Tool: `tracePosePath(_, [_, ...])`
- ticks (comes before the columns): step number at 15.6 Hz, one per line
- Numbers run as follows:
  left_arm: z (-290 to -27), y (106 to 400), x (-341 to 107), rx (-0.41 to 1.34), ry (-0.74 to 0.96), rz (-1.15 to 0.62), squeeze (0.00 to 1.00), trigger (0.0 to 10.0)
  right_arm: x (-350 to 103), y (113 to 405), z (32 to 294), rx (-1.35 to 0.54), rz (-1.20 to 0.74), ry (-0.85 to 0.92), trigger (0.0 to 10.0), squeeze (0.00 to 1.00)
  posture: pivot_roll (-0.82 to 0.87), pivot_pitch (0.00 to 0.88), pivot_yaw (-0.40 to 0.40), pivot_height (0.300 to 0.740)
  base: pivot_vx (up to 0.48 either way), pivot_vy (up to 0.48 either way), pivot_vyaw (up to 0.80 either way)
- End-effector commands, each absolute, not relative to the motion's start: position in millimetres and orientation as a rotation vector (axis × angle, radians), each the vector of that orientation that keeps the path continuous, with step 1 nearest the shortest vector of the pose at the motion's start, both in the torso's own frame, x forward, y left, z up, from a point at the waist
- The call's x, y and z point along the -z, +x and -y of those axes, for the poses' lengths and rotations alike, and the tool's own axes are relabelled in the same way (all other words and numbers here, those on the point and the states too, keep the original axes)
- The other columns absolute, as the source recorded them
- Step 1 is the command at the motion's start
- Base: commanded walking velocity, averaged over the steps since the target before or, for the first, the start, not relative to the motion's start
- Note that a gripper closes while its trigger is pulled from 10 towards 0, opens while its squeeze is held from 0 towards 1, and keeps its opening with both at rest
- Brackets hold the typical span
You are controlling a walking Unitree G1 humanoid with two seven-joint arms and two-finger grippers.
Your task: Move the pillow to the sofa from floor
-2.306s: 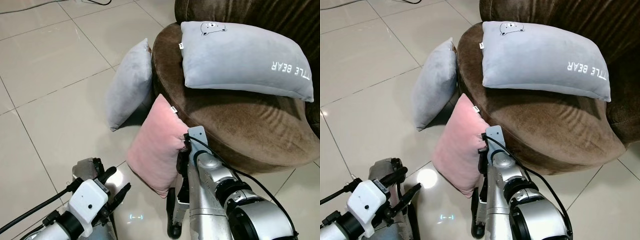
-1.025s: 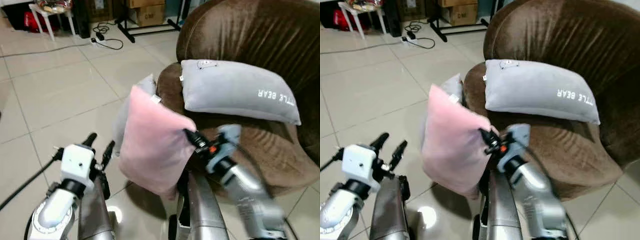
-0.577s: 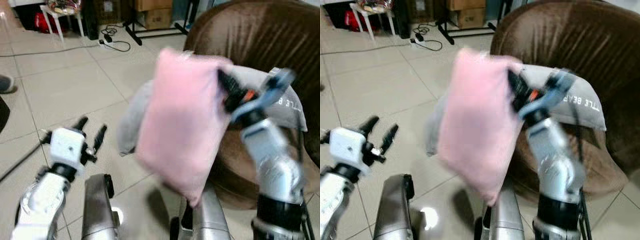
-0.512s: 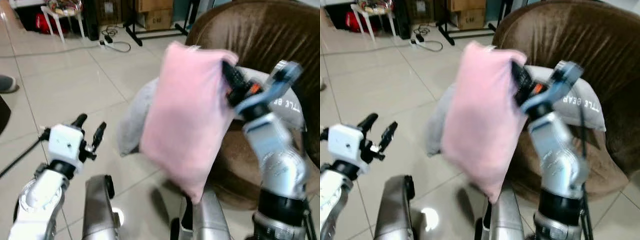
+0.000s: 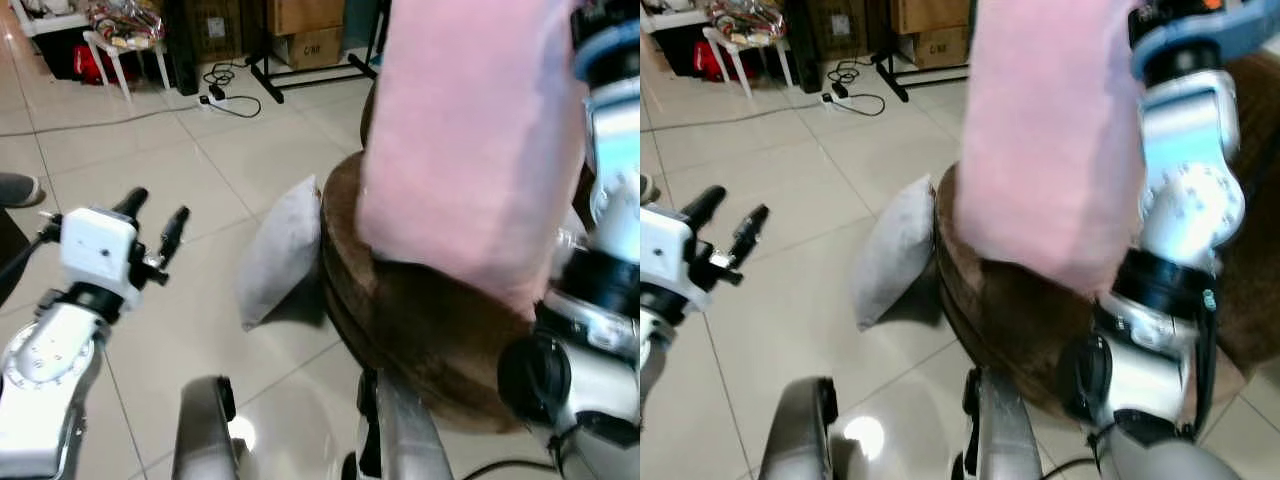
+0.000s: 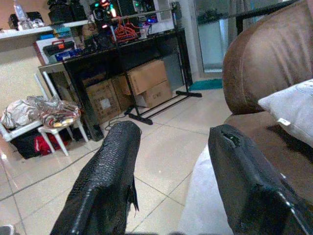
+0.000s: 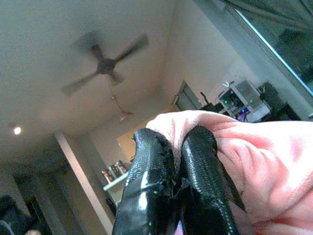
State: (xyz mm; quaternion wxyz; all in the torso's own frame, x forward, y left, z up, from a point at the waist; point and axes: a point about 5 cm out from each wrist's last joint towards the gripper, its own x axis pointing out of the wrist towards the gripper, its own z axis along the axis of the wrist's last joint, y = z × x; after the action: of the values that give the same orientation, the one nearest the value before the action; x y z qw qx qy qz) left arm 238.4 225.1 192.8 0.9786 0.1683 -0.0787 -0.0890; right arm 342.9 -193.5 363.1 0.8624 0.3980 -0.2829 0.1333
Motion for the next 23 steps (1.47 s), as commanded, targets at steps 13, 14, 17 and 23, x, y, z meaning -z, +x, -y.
tracePosePath(13, [-217.0,242.0,-173.4,0.206,0.366,0.090,0.00,10.0,-227.2,352.2,187.8,-0.027,0.337,0.580,10.0,0.00,0.07,0.000,-0.065,0.730,0.000,0.000,0.00])
tracePosePath(14, [-217.5,241.6,-172.9,0.206,0.366,0.088,0.00,10.0,-221.8,347.1,186.4,-0.026,0.323,0.580,10.0,0.00,0.07,0.000,-0.062,0.735,0.000,0.000,0.00])
tracePosePath(17, [-220.1,239.6,-169.0,0.198,0.369,0.079,0.00,10.0,-214.8,319.3,175.9,-0.035,0.298,0.613,10.0,0.00,0.06,0.000,-0.052,0.740,0.000,0.000,0.00])
tracePosePath(23, [-219.7,241.2,-167.7,0.168,0.355,0.072,0.00,10.0,-211.8,294.0,172.8,-0.011,0.250,0.606,10.0,0.00,0.05,0.000,-0.040,0.740,0.000,0.000,0.00])
